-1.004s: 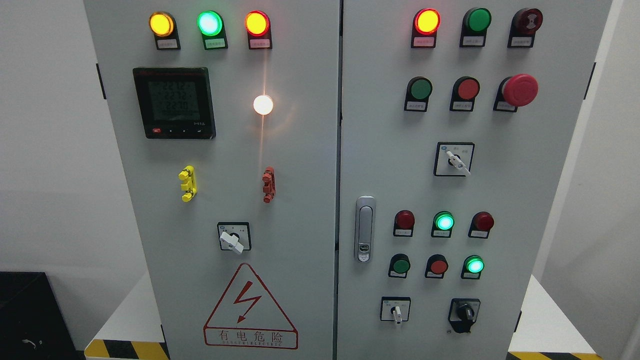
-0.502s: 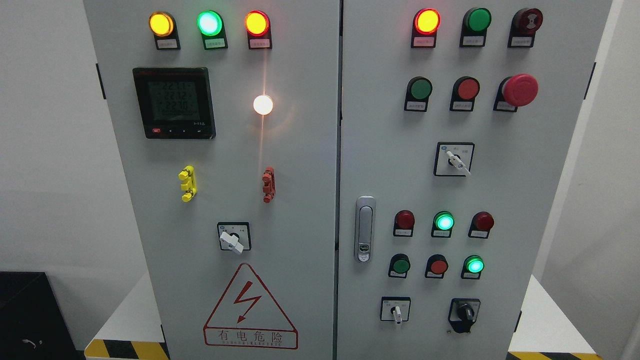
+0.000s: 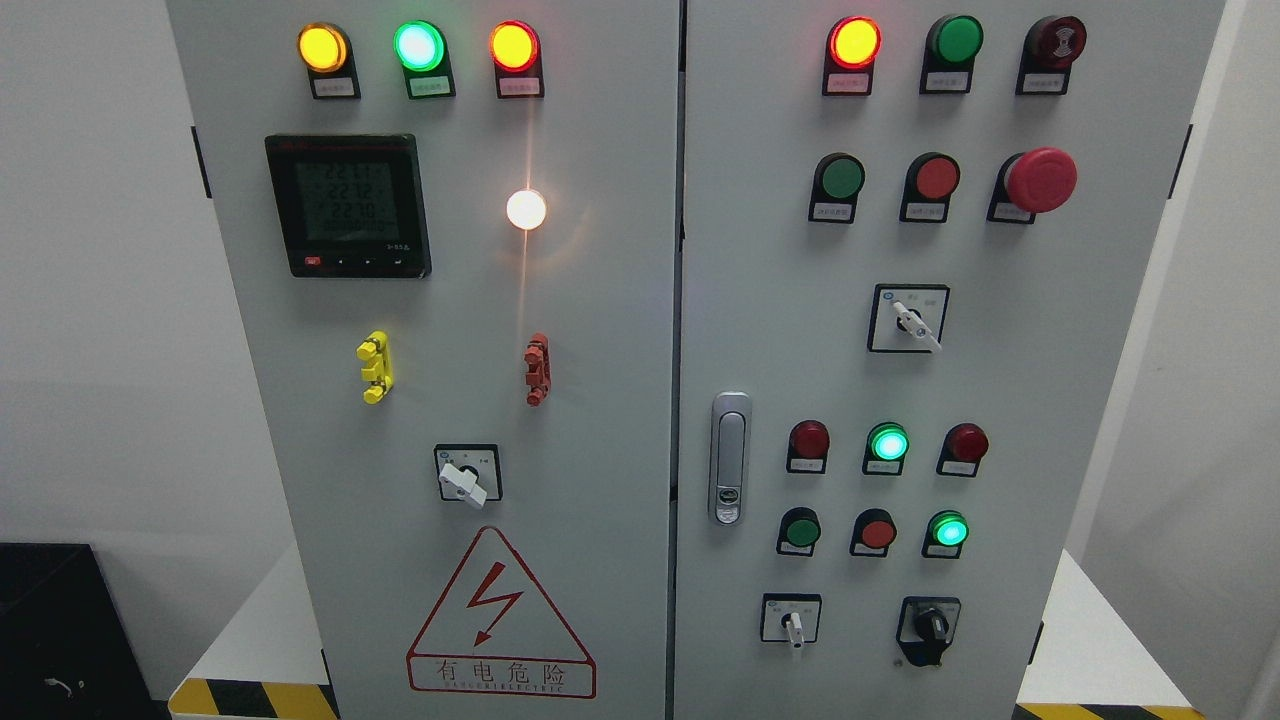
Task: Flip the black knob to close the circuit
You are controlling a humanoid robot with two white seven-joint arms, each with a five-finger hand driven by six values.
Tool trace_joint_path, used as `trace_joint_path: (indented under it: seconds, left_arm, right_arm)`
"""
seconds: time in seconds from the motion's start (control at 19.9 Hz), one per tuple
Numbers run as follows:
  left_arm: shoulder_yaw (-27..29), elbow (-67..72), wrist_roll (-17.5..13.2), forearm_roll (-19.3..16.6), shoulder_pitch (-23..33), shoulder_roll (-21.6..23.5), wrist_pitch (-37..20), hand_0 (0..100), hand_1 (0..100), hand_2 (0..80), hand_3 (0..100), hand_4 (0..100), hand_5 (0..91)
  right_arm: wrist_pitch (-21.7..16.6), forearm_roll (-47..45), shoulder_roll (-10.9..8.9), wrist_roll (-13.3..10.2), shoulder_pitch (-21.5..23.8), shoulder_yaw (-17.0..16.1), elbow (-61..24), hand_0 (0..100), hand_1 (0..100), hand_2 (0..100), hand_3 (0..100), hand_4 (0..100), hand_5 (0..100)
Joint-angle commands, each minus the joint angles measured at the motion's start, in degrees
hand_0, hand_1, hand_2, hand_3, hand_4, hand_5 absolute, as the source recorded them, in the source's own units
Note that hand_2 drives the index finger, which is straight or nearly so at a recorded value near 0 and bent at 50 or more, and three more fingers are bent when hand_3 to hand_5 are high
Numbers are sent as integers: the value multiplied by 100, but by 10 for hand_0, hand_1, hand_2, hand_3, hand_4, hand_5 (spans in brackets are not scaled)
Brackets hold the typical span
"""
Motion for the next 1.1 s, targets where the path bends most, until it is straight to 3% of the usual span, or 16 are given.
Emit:
trace_joint_path:
  seconds: [0.0, 0.45, 0.6, 1.05]
  left_arm:
    - [3, 1, -1, 0, 0, 0, -4, 120, 556, 0, 0, 0, 0]
    - [-6, 1, -1, 0, 0, 0, -4, 120, 556, 0, 0, 0, 0]
    - [3, 1, -1, 0, 0, 0, -4, 120, 556, 0, 0, 0, 0]
    - [-6, -8, 7, 0, 0, 0, -4, 120, 556, 0, 0, 0, 0]
  right_arm:
    - [9, 205, 6, 59, 113, 31, -1229, 0, 0, 937, 1000, 986, 980]
    - [0, 408, 15, 103, -176, -31, -1274, 0, 0, 941, 1000, 999, 987]
    - [18, 601, 15, 305, -326, -48, -1256, 0, 0, 939, 1000, 999, 989]
    - [132, 750, 15, 473, -722, -163, -1230, 0, 0, 939, 1000, 1000, 994]
